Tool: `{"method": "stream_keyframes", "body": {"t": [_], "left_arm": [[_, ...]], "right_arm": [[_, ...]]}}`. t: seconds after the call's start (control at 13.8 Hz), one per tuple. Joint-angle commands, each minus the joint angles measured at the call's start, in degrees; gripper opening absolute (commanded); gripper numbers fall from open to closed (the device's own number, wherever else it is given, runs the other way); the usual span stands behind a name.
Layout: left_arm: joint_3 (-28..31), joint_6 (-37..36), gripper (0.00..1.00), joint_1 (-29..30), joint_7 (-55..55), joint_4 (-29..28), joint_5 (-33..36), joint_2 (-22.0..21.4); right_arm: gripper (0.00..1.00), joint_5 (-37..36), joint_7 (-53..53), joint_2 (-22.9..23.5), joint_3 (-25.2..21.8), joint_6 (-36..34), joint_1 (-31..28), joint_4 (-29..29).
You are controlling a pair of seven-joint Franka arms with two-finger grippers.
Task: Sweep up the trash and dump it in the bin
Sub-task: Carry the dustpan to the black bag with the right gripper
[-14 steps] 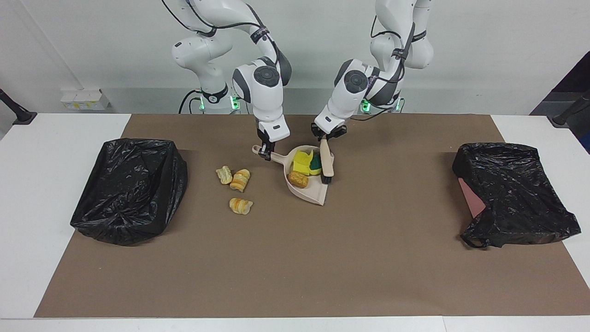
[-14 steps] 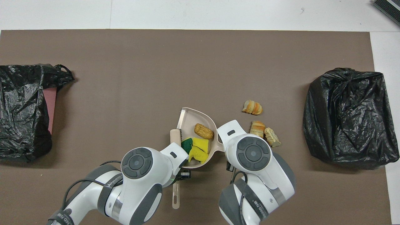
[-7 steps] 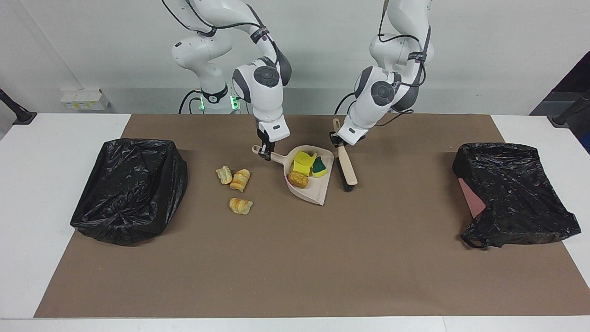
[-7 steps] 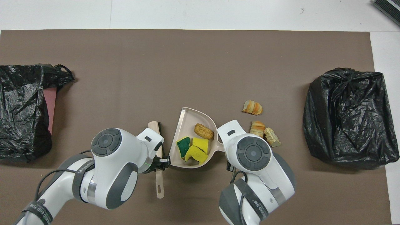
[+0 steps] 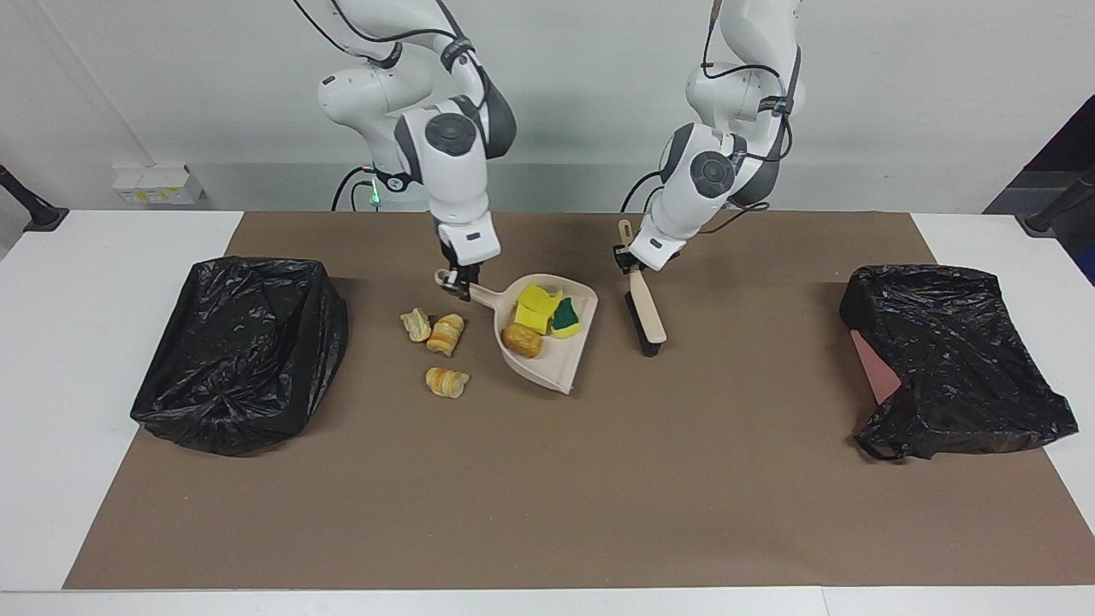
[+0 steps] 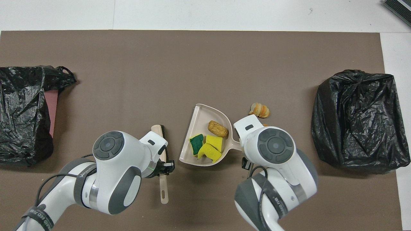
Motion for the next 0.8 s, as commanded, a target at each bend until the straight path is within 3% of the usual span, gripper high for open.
{"method": "stream_keyframes", "body": {"t": [0.0,0.36,0.72], "left_arm": [[0.04,3.23,0.0,-4.73,-4.84,-2.98,0.11,-2.83],[-0.05,4.29,0.0,-13.43,-12.41,-3.51,0.46,-4.41],[-0.31,6.75,0.0,-16.96,-17.87,-5.01,5.38,-4.15]], "right_arm": [[0.0,0.02,-5.05,-3.45,0.35,-4.07,-5.81,3.3],[0.0,0.02,-20.05,-5.04,0.18,-10.06,-23.72,8.49],[0.0,-4.87,-41.15,-4.07,0.18,-9.27,-42.02,11.3]]}}
